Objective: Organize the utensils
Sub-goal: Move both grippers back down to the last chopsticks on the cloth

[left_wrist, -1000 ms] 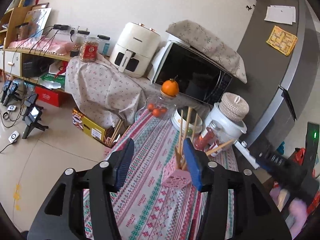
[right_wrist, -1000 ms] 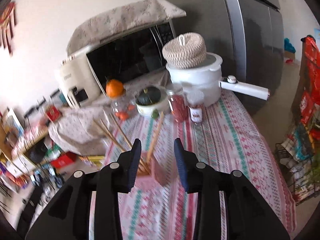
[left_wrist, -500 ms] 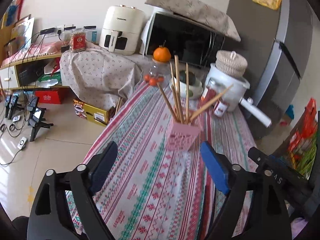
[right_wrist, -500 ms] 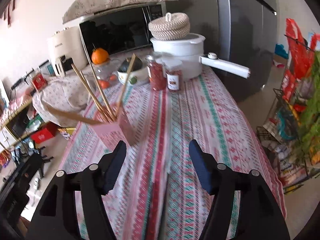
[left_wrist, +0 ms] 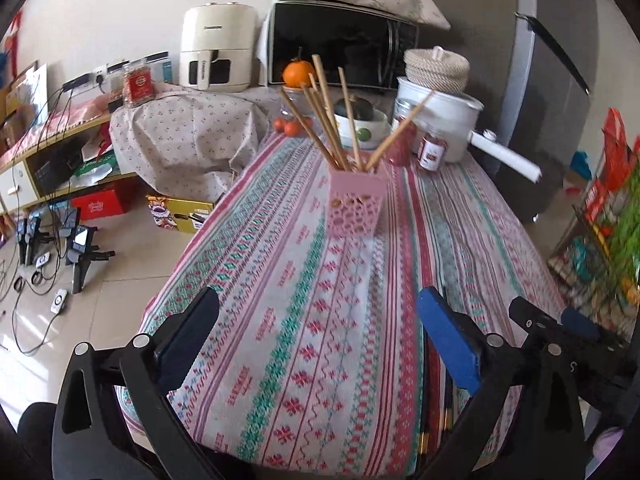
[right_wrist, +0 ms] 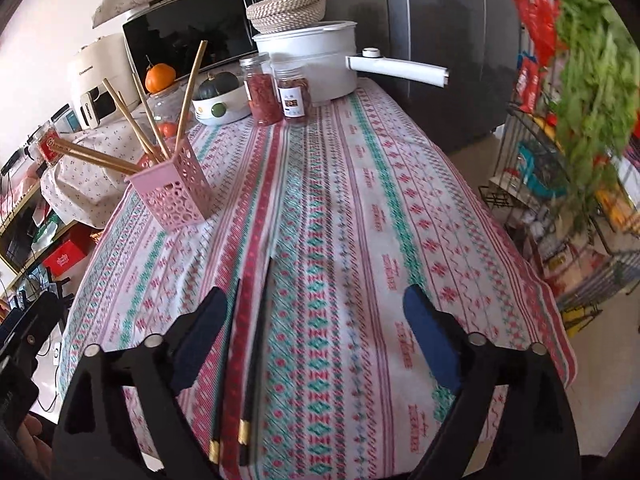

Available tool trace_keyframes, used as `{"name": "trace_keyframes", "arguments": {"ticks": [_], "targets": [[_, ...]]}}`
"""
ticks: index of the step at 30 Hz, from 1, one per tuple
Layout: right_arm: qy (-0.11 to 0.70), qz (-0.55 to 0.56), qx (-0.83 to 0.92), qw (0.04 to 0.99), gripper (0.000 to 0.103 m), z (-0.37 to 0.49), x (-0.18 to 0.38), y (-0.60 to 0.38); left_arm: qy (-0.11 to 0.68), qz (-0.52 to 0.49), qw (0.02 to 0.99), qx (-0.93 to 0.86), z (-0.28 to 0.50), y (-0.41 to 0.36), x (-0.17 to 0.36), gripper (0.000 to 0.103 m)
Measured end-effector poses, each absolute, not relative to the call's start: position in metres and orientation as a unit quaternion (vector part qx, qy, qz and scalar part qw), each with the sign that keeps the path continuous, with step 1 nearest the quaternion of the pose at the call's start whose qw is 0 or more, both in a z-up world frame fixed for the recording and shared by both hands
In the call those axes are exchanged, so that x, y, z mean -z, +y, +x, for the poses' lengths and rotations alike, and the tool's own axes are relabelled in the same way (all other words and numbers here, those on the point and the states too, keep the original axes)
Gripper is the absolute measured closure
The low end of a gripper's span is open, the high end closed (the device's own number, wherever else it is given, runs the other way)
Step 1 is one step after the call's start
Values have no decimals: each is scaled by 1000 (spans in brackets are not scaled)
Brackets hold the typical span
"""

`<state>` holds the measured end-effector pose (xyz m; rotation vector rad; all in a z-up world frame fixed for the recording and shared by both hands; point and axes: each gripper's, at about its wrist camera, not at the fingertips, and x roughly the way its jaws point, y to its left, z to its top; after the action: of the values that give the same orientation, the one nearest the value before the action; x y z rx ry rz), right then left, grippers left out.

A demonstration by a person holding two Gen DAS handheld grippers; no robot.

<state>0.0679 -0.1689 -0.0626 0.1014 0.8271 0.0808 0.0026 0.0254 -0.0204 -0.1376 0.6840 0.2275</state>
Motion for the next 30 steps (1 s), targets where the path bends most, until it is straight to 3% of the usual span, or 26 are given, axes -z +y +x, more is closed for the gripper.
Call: {"name": "trace_keyframes", "arguments": {"ticks": [9,18,26,30], "targets": [[461,61,-31,885,10,49,95,-190,380,-41,919,-94,9,13,44,7],[485,82,-25,870,10,52,107,-205,498,-64,862,-63,74,18,86,8],[513,83,-31,854,10,57,119,-206,530,-97,841,-51,126,11,97,8],[521,93,-35,848,10,59,122,-208,553,-94,827,-31,144,-2,104,15]]}}
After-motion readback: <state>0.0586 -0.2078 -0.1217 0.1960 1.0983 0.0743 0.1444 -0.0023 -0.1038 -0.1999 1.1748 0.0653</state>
